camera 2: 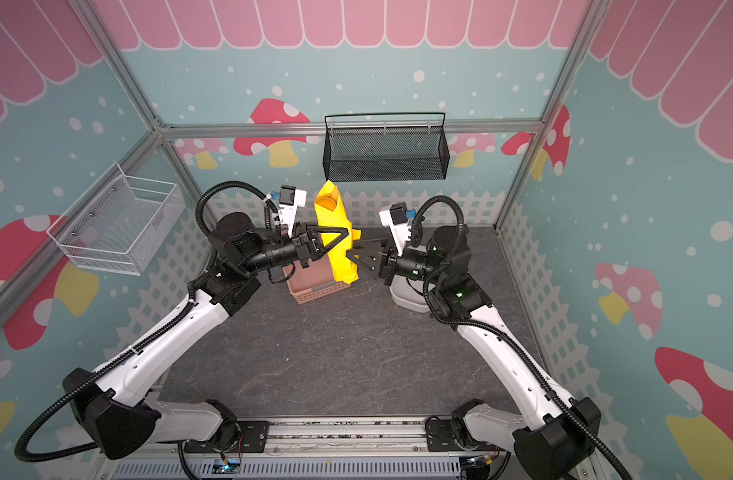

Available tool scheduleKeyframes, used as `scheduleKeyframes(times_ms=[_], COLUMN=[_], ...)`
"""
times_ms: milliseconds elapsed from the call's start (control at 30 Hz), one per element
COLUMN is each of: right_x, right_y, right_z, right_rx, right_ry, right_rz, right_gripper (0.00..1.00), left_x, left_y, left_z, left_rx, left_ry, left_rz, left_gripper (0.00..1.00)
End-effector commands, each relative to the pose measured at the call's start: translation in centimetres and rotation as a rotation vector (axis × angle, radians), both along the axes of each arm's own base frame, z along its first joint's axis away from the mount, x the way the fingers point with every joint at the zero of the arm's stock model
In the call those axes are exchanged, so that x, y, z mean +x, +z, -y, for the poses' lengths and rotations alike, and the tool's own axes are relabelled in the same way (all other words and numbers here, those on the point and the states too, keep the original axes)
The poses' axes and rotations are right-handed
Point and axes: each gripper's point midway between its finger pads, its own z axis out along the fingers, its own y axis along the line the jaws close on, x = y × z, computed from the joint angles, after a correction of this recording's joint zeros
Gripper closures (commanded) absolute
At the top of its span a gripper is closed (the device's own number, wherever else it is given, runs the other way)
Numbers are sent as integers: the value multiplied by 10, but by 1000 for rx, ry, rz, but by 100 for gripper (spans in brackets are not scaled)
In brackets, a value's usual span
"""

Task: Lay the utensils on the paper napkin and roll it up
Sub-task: 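Open the right gripper and draw it back while the left holds the roll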

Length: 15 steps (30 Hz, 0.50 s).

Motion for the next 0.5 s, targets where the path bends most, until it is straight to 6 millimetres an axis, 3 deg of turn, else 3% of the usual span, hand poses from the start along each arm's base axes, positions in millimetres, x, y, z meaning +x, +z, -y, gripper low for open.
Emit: scheduleKeyframes(times_ms=[0,267,467], right_x=[-7,-2,7], right_y=[7,-9,-27], right_z=[0,7,9], right_rx=[3,-20,-67], right_ry=[30,-44,-90], right_rz=[38,2,-45], right_gripper=[60,67,87], left_x=[0,-1,-2], left_y=[2,6,8], left_z=[0,-3,-4], left_rx=[-14,-16,-21], left_ry=[-11,12,14], left_rz=[16,30,38], left_gripper=[99,99,99])
